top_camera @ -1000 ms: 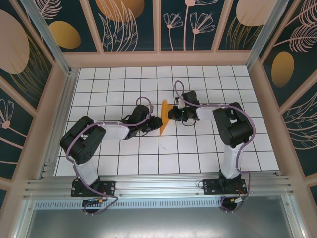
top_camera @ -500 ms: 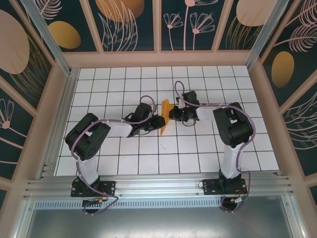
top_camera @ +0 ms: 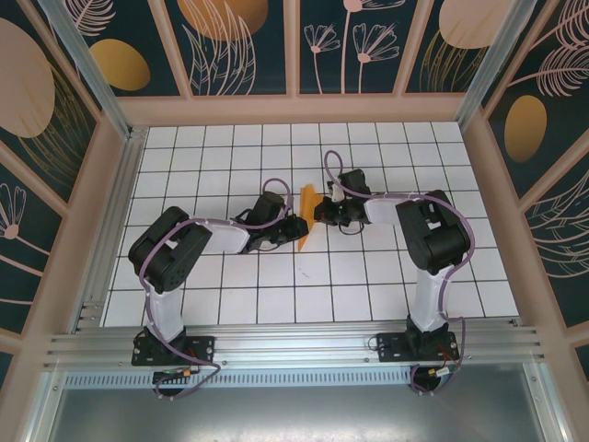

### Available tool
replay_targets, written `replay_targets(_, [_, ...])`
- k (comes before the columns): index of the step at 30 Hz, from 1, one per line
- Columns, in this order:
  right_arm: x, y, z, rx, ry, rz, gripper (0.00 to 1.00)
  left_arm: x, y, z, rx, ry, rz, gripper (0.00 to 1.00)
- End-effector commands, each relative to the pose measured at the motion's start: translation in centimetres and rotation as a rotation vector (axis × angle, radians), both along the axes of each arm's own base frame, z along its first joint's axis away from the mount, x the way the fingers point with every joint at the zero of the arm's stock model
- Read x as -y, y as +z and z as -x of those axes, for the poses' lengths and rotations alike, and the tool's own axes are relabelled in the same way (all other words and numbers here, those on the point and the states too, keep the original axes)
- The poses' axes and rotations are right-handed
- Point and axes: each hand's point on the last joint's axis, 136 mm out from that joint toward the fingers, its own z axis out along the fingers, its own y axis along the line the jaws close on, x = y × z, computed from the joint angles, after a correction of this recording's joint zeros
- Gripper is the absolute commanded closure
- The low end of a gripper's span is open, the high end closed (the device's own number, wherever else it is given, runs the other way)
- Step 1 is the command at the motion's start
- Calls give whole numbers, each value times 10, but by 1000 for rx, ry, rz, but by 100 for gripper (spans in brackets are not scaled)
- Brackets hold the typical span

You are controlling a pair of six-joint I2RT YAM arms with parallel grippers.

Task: Fold a paper plane with a square sheet of paper (pick it up from the middle)
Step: Fold the wing for the fifth time at the center of the table.

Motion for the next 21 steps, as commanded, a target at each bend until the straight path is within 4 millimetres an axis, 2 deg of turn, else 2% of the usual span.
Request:
replay_targets(1, [5,1,-5,17,-8,28,97,1,-6,2,-14,-22,-17,80])
replay_targets(12, [8,0,-9,17,-25,49,97,11,8,5,4,-58,60,76])
replay_targets(21, [11,-7,-11,0,-40,76,98,10,4,8,-7,-59,57,75])
